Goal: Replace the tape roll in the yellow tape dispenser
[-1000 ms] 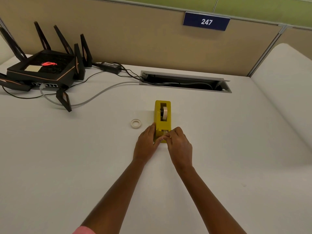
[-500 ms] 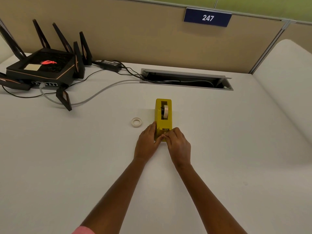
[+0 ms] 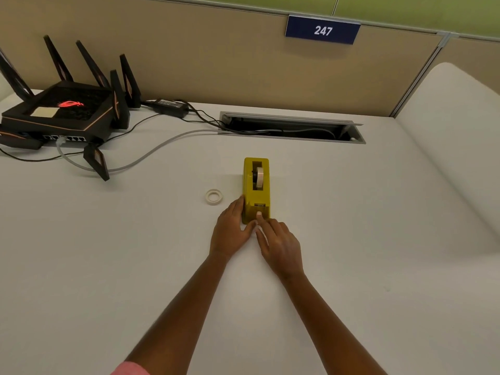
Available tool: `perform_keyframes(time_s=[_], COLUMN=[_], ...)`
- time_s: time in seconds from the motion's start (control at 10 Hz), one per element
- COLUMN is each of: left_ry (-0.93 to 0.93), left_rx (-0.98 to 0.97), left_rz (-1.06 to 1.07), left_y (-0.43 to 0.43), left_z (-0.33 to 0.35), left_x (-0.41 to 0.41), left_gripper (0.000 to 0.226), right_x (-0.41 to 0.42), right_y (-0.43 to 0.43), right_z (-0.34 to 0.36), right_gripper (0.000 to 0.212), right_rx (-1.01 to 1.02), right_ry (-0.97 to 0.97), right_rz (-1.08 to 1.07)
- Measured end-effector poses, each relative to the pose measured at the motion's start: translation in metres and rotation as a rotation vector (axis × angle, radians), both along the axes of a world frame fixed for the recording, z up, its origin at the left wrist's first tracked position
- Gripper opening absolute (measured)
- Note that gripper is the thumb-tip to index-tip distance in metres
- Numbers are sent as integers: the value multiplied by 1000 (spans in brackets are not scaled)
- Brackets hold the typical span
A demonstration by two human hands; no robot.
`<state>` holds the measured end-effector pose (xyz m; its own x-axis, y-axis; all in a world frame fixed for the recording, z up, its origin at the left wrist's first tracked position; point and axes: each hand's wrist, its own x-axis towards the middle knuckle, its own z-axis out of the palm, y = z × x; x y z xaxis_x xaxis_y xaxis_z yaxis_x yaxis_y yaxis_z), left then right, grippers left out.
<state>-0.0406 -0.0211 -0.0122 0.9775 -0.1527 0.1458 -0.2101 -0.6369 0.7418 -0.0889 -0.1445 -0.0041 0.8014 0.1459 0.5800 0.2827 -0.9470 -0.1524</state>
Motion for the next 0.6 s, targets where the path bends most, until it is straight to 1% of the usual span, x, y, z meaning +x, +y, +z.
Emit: perform_keyframes(time_s=[0.1,0.3,0.4,0.5,0.6], left_ry=[23,12,-28,-67,-98], left_rx=[11,27,97,225,350], left_rz=[0,-31,-61,-46,-8], left_y=[0,3,6,8,11], left_z=[1,0,-2,1,-5], left_x=[0,-3,-4,-6,-5], left_gripper=[69,62,60,55,51], right_x=[-4,-10,-10,-10,0], right_y=[-1,-8,-16,-26,-38], right_z=[-2,-2,2,5,8], right_gripper=[23,6,4,6,18], right_rx=[29,64,85,97,101], right_ry=[61,152,161,211,302], right_rz=[3,-13,-27,-48,-95])
